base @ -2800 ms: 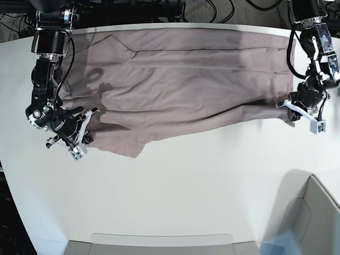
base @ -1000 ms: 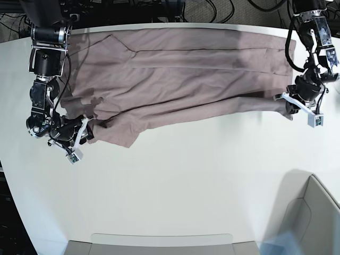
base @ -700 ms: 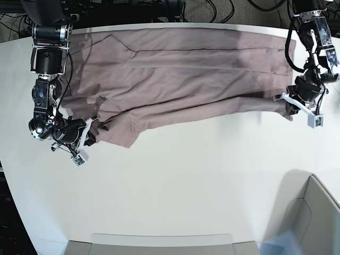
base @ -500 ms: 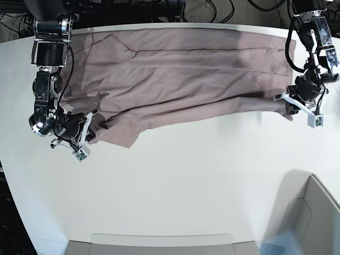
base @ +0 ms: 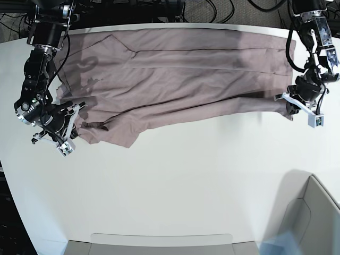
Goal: Fold the T-shirt properly
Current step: 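Fold the hem over toward the collar edge with both grippers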
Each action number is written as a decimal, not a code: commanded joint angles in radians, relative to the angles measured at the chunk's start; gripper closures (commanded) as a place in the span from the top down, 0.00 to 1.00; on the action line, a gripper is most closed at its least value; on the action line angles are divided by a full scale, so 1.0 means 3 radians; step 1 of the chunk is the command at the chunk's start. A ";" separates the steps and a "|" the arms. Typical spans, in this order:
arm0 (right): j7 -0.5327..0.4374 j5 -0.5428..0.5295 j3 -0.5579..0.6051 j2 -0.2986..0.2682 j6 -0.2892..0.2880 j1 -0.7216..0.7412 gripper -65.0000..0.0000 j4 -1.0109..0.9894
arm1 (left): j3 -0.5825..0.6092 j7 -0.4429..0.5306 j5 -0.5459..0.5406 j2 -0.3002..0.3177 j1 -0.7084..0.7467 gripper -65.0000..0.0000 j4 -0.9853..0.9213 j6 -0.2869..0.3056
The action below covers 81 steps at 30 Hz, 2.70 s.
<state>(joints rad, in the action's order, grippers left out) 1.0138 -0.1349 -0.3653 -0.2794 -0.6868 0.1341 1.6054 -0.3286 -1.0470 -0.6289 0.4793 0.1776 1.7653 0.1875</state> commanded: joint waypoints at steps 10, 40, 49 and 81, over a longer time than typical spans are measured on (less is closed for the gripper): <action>-0.0651 0.0002 0.0069 -0.0084 -0.0038 0.0957 0.27 -0.1354 | -0.0012 0.0076 -0.0029 0.0047 -0.0042 0.00 0.0061 0.0012; -0.0876 0.0232 0.1435 -0.0125 -0.0038 0.1335 0.00 -0.2761 | -0.0007 0.0076 -0.0029 0.0047 -0.0134 0.00 0.0051 0.0007; -0.0773 0.0207 0.1200 -0.0063 -0.0038 0.1264 0.00 -0.1881 | -0.0007 0.0076 -0.0029 0.0041 -0.0139 0.00 0.0046 0.0007; 0.0234 0.0212 -0.0192 0.0085 -0.0038 -0.0066 0.00 0.0563 | -0.0037 -0.0236 -0.0029 0.0047 0.0009 0.00 0.0414 0.0007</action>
<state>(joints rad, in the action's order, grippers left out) 1.1023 -0.0570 -0.4187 -0.2474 -0.6868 0.0978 1.7546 -0.3294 -1.1320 -0.6296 0.4763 0.1905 1.8702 0.1879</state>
